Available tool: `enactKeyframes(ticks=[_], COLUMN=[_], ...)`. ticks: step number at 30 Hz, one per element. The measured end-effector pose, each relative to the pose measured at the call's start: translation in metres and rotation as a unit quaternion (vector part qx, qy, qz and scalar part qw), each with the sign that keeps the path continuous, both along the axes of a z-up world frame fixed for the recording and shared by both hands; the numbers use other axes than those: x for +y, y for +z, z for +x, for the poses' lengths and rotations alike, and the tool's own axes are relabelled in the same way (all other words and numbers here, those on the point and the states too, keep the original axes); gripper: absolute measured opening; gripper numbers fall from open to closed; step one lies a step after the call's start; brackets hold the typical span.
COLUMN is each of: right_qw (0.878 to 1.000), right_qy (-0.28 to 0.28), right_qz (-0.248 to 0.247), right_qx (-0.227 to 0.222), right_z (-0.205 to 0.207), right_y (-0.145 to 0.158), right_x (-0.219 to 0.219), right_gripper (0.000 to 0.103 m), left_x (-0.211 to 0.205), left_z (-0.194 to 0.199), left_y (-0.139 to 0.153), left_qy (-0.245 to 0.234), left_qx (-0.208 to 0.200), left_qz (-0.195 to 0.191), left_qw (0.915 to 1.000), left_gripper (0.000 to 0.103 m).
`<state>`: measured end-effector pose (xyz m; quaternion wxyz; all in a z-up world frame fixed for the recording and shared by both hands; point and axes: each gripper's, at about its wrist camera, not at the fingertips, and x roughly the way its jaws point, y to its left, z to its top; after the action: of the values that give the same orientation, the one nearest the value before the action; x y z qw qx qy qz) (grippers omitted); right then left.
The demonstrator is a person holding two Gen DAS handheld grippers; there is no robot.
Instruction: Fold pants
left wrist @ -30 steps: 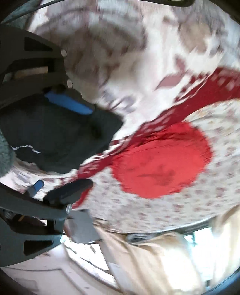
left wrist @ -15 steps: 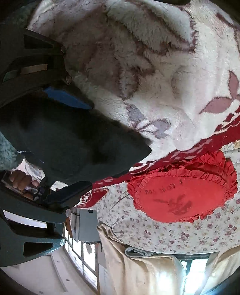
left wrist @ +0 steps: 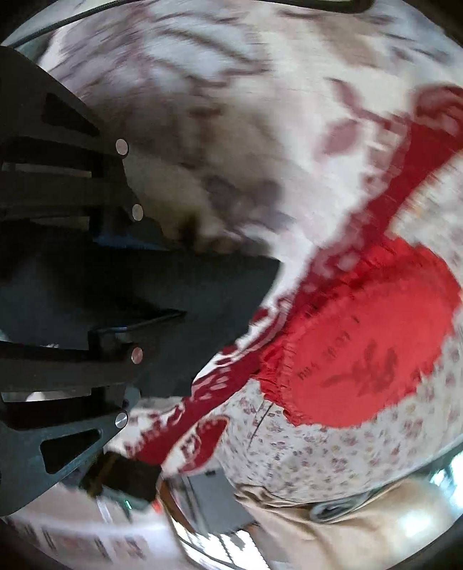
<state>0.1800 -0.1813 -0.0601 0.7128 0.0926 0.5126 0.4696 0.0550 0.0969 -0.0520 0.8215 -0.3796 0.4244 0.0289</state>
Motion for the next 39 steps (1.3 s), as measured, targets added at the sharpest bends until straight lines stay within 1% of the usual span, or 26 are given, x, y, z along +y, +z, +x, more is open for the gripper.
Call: enactKeyframes(ticks=[1,3,4,5,7,8,11,12,13,14,15,16,19,23,24,25,26,27,28,29,30,32,34,35,37,39], right_qw=[1.0,1.0,1.0,1.0,0.999,0.999,0.999,0.999,0.998,0.997,0.995,0.992,0.988,0.992,0.995,0.998,0.999,0.999,0.999,0.999,0.999,0.999,0.999,0.999,0.999,0.999], right_qy=[-0.002,-0.013,-0.021,-0.028,-0.045,-0.046,-0.031,-0.035,-0.047,-0.057,-0.072,-0.087,-0.095,-0.032,-0.011,0.0,0.007,0.01,0.011,0.009,0.017,0.019,0.005,-0.007,-0.018,-0.03], right_qz=[0.001,-0.004,-0.006,-0.007,-0.001,-0.001,-0.001,0.0,0.015,0.032,0.046,0.062,0.072,0.038,0.02,0.01,0.007,0.014,0.028,0.029,0.026,0.025,0.029,0.031,0.027,0.01], right_qx=[-0.004,-0.011,-0.009,-0.01,-0.009,0.001,0.013,0.016,0.026,0.04,0.055,0.068,0.101,0.116,0.101,0.064,0.043,0.043,0.046,0.035,0.016,-0.013,-0.027,-0.034,-0.03,-0.016], right_z=[0.003,0.013,0.02,0.025,0.036,0.04,0.039,0.039,0.04,0.041,0.042,0.044,0.046,0.031,0.023,0.016,0.013,0.012,0.013,0.013,0.011,0.011,0.018,0.024,0.033,0.042], right_y=[0.002,0.004,0.004,0.005,0.009,0.009,0.009,0.009,0.008,0.006,0.003,0.001,-0.006,-0.017,-0.019,-0.015,-0.013,-0.011,-0.009,-0.006,-0.001,0.007,0.012,0.015,0.012,0.001], right_x=[0.0,0.0,0.0,0.002,0.0,-0.001,0.0,-0.002,-0.008,-0.013,-0.017,-0.022,-0.026,-0.006,0.001,0.006,0.009,0.01,0.011,0.011,0.014,0.017,0.017,0.018,0.02,0.021], right_gripper=[0.013,0.009,0.005,0.004,0.004,0.004,0.007,0.015,0.03,0.039,0.052,0.053,0.053,0.053,0.053,0.053,0.052,0.032,0.024,0.021,0.019,0.018,0.018,0.018,0.018,0.021], left_x=[-0.004,-0.005,-0.005,-0.005,-0.004,-0.002,0.011,0.016,0.021,0.027,0.031,0.034,0.03,0.022,0.021,0.02,0.019,0.017,0.015,0.014,0.013,0.013,0.01,0.01,0.01,0.014], left_z=[0.007,0.019,0.027,0.032,0.039,0.037,0.025,0.022,0.018,0.016,0.014,0.013,0.016,0.018,0.019,0.019,0.019,0.02,0.022,0.024,0.025,0.031,0.043,0.049,0.061,0.065], left_y=[0.006,0.008,0.006,0.003,-0.004,-0.006,-0.005,-0.006,-0.009,-0.013,-0.017,-0.022,-0.031,-0.031,-0.031,-0.03,-0.029,-0.026,-0.023,-0.021,-0.018,-0.014,-0.009,-0.01,-0.013,-0.021], left_qy=[-0.005,-0.008,-0.011,-0.012,-0.014,-0.01,0.016,0.026,0.034,0.044,0.052,0.054,0.037,0.003,0.001,0.0,-0.002,-0.006,-0.007,-0.01,-0.012,-0.012,-0.017,-0.018,-0.022,-0.015], left_qx=[-0.01,-0.017,-0.018,-0.021,-0.008,-0.006,-0.017,-0.02,-0.02,-0.015,-0.01,-0.008,0.007,0.014,0.013,0.012,0.01,0.012,0.012,0.009,0.002,-0.015,-0.037,-0.04,-0.034,-0.011], left_qz=[0.035,0.062,0.067,0.067,0.071,0.066,0.02,0.002,-0.019,-0.04,-0.059,-0.081,-0.111,-0.115,-0.113,-0.109,-0.104,-0.088,-0.07,-0.06,-0.047,-0.028,-0.007,-0.001,0.004,-0.006], left_qw=[0.9993,0.9979,0.9975,0.9975,0.9973,0.9978,0.9995,0.9995,0.999,0.9981,0.9969,0.9952,0.9931,0.9933,0.9935,0.994,0.9945,0.996,0.9975,0.9981,0.9988,0.9994,0.9991,0.999,0.9992,0.9998], left_gripper=[0.03,0.03,0.03,0.03,0.03,0.03,0.03,0.03,0.032,0.039,0.043,0.045,0.046,0.05,0.05,0.05,0.039,0.035,0.024,0.02,0.018,0.018,0.018,0.018,0.019,0.028])
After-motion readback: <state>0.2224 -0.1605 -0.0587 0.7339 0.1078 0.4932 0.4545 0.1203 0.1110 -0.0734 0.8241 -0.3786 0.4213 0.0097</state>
